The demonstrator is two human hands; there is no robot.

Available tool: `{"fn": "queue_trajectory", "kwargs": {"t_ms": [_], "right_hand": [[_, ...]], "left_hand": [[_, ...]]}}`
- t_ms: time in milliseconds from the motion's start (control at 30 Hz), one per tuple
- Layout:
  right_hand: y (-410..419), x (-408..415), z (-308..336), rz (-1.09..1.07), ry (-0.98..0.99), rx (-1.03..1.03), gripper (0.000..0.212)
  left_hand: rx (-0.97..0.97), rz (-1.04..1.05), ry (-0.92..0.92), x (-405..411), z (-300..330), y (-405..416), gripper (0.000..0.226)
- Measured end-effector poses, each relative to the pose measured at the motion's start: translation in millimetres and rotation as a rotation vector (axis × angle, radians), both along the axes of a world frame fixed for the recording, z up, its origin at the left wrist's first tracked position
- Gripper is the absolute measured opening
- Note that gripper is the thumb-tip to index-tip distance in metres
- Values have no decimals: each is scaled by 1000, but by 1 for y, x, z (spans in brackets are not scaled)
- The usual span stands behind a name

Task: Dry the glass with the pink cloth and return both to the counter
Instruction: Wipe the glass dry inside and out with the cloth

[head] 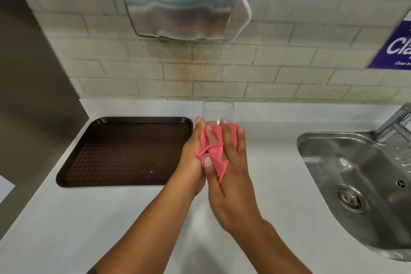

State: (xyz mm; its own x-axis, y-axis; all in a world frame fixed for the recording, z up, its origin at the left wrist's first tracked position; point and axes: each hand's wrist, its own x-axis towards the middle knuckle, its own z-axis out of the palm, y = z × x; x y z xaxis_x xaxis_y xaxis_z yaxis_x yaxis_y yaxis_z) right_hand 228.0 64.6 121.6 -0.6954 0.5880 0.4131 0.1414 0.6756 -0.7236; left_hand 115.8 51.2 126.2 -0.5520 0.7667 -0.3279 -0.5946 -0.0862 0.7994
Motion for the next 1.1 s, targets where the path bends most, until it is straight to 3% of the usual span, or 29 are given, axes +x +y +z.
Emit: {"fn": "queue_trajectory", "kwargs": {"t_ms": [133, 200, 333, 400, 600, 767, 933, 1033, 1100], "right_hand": [[27, -17, 23, -68, -98, 69, 58], [44, -24, 38, -89, -79, 50, 58], [58, -24, 48, -61, 73, -420, 42], [55, -17, 39, -44, 118, -639, 45], [29, 3, -7, -52, 137, -891, 57], [20, 10, -15, -14, 66, -778, 26], [24, 11, -3, 4, 71, -653, 30], [23, 8, -2, -26, 79, -658, 25], [19, 8, -2, -49, 77, -639, 42]], "left_hand": [[-25, -30, 206, 9, -4, -3, 37], [-53, -28, 253, 12, -3, -2, 43], [-68, 43, 221, 12, 1, -3, 56], [-55, 57, 205, 7, 3, -3, 58], [-89, 76, 169, -5, 2, -1, 59], [-155, 86, 117, 0, 1, -1, 64], [-177, 143, 223, 2, 2, 4, 60], [-218, 196, 428, 1, 2, 5, 50], [-241, 180, 525, -3, 4, 3, 47]]}}
